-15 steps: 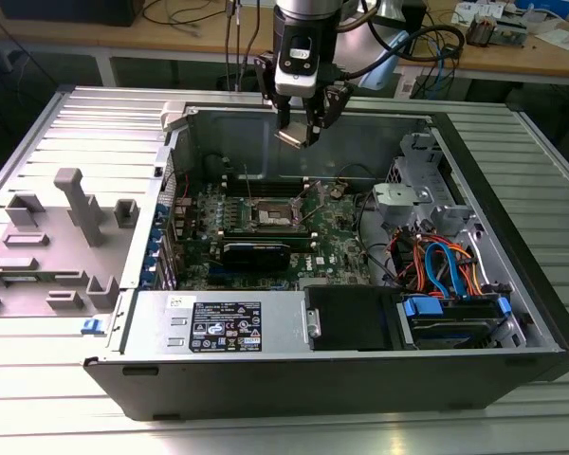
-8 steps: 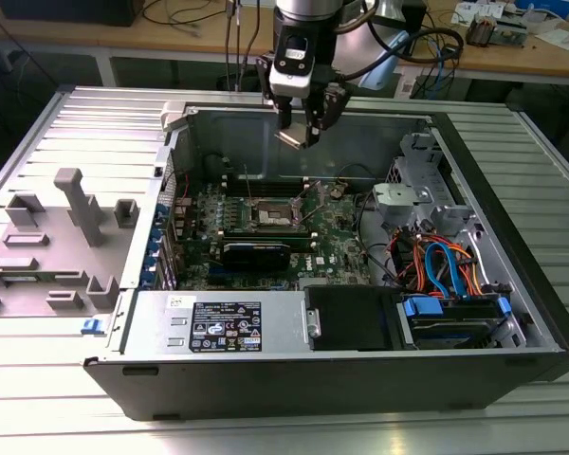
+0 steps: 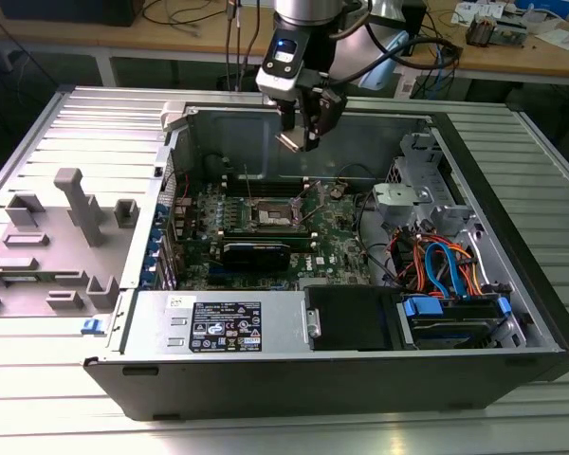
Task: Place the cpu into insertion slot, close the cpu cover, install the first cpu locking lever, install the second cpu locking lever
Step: 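Place the cpu into insertion slot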
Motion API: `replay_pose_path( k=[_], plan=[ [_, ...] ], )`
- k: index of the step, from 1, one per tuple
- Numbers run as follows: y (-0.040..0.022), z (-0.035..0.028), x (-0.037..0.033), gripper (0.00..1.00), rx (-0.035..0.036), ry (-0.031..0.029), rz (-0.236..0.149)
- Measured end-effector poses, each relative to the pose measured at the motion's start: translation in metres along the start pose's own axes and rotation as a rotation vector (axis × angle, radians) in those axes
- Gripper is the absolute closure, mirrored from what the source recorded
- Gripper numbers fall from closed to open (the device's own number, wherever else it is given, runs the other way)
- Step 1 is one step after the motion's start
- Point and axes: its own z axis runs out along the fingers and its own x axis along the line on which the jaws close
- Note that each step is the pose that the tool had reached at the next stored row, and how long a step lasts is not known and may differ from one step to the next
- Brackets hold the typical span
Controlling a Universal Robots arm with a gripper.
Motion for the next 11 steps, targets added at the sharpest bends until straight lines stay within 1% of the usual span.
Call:
replay_pose_path(
  k=[1, 7, 9, 11],
  plan=[
    [-0.0001, 0.0011, 0.0, 0.46, -0.0004, -0.002, 0.027],
    [-0.0004, 0.0059, -0.0001, 0.46, -0.0012, -0.0091, 0.129],
    [-0.0004, 0.0064, -0.0001, 0.46, -0.0006, -0.0115, 0.145],
    [-0.0005, 0.0064, -0.0001, 0.46, -0.0003, -0.0124, 0.148]
  ],
)
